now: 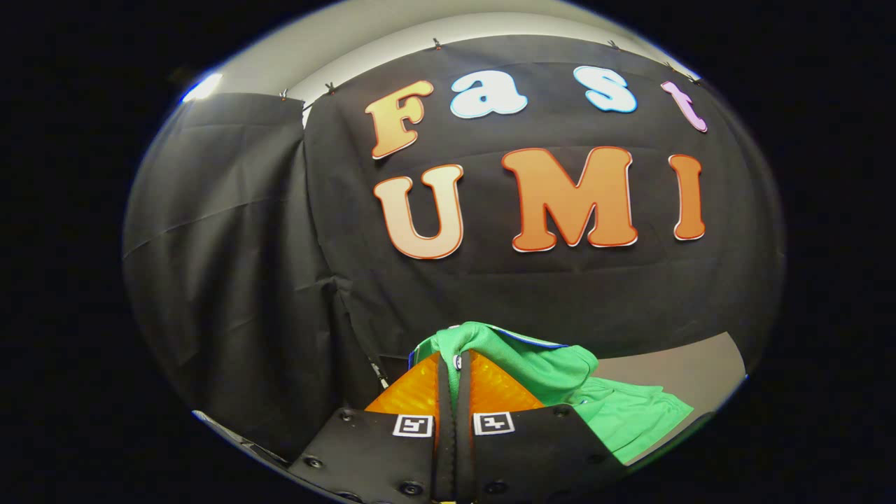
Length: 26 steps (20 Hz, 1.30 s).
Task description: Put the clothes into the washing machine and then close the washing machine lid.
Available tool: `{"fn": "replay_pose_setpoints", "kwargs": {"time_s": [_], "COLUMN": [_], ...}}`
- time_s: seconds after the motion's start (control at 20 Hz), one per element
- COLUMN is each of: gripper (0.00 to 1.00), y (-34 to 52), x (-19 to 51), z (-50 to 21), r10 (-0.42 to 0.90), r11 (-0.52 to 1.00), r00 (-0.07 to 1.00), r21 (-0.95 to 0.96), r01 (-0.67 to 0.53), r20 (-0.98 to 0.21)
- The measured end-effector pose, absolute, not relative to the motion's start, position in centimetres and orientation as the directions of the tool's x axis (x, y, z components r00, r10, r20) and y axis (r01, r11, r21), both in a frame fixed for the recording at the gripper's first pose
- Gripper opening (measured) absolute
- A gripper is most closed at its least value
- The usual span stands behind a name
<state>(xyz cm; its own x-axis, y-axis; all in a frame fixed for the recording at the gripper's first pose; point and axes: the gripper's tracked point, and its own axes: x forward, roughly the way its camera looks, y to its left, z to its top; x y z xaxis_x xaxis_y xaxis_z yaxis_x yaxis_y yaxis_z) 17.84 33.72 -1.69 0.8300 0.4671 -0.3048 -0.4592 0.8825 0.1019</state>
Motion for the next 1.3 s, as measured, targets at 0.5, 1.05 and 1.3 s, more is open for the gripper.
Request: {"fn": "replay_pose_setpoints", "kwargs": {"time_s": [0.5,1.05,1.3], "gripper": [0.08,0.08,0.08], "y": [38.1,39.9,39.4], "x": [19.7,19.8,19.5], "z": [-6.5,-17.1,-24.1], "r10": [0.497,0.486,0.458], "r11": [0.866,0.866,0.877], "r00": [0.797,0.735,0.69], "r21": [0.135,0.148,0.155], "r01": [-0.482,-0.478,-0.455], "r20": [-0.342,-0.472,-0.56]}}
